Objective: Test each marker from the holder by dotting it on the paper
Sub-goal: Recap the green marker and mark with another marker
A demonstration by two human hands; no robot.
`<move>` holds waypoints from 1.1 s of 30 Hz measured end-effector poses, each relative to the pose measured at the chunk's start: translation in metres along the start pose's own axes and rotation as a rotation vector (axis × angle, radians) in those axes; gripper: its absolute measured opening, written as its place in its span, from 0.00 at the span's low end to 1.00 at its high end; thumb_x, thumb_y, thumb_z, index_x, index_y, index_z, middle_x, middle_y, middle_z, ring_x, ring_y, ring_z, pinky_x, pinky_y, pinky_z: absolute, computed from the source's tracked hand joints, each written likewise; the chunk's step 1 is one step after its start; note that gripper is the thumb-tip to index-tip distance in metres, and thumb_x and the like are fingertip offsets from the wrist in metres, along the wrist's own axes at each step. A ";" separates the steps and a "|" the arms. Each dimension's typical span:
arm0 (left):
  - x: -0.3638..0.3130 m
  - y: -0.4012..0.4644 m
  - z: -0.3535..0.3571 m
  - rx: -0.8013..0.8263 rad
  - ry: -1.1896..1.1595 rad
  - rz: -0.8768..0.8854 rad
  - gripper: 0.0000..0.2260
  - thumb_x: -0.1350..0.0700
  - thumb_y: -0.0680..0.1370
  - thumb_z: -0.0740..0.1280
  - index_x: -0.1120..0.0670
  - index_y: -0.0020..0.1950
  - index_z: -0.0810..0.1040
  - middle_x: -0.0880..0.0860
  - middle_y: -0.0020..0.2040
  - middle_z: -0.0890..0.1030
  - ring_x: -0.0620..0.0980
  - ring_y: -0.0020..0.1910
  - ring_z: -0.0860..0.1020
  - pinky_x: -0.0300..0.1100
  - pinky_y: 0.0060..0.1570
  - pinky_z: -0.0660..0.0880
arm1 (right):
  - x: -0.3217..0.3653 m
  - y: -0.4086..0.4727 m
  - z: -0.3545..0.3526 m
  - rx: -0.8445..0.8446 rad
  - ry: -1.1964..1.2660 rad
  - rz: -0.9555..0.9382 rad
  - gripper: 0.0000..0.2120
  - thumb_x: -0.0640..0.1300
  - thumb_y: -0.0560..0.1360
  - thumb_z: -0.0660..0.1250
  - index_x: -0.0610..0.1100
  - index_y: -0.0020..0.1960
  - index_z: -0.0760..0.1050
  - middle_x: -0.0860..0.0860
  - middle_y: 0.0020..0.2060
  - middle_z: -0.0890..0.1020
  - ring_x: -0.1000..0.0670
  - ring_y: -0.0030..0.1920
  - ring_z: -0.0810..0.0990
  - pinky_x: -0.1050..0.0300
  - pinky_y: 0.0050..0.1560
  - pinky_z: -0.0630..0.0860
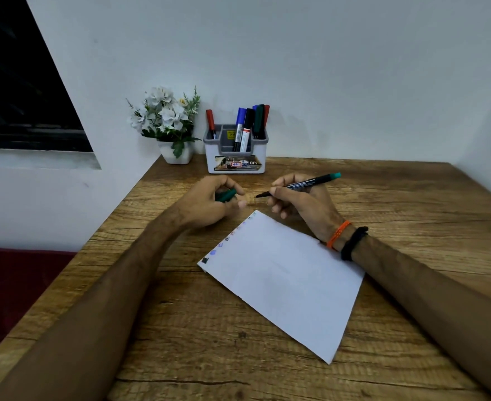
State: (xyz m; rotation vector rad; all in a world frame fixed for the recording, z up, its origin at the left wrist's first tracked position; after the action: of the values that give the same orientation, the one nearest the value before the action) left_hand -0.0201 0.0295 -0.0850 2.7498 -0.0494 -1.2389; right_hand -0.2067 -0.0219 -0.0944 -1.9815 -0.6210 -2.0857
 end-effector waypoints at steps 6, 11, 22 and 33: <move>-0.004 -0.002 0.000 -0.032 -0.006 0.042 0.09 0.61 0.79 0.65 0.50 0.55 0.82 0.43 0.41 0.79 0.39 0.40 0.75 0.38 0.39 0.69 | 0.004 -0.001 -0.002 0.015 0.035 -0.004 0.03 0.38 0.76 0.70 0.41 0.43 0.78 0.47 0.34 0.80 0.53 0.28 0.76 0.63 0.28 0.73; -0.006 -0.003 0.000 -0.058 -0.122 0.089 0.07 0.62 0.78 0.67 0.53 0.53 0.81 0.45 0.38 0.79 0.40 0.36 0.76 0.37 0.39 0.72 | 0.000 0.002 -0.004 0.054 0.096 0.047 0.07 0.42 0.79 0.65 0.43 0.47 0.82 0.46 0.38 0.84 0.52 0.30 0.77 0.62 0.29 0.72; -0.006 0.000 0.003 -0.075 -0.180 0.123 0.05 0.61 0.77 0.68 0.53 0.50 0.81 0.51 0.43 0.81 0.43 0.38 0.77 0.45 0.43 0.77 | -0.004 0.002 -0.002 0.214 0.133 0.099 0.15 0.46 0.72 0.62 0.42 0.52 0.82 0.41 0.48 0.86 0.50 0.31 0.79 0.61 0.32 0.72; -0.008 -0.002 0.002 -0.106 -0.335 0.073 0.03 0.62 0.77 0.68 0.57 0.49 0.80 0.53 0.40 0.80 0.43 0.36 0.77 0.42 0.41 0.78 | -0.003 0.004 -0.006 0.097 0.056 -0.005 0.06 0.41 0.77 0.69 0.44 0.48 0.85 0.47 0.36 0.84 0.52 0.27 0.73 0.64 0.26 0.70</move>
State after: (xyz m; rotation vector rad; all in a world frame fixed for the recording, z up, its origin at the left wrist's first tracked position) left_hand -0.0269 0.0325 -0.0801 2.4020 -0.1108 -1.6161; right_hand -0.2103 -0.0283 -0.0969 -1.8649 -0.7027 -2.0650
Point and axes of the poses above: each hand's wrist, its own y-axis towards the middle knuckle, its own z-axis out of the palm, x = y × z, the point moved 4 cm from there along y, towards the middle knuckle
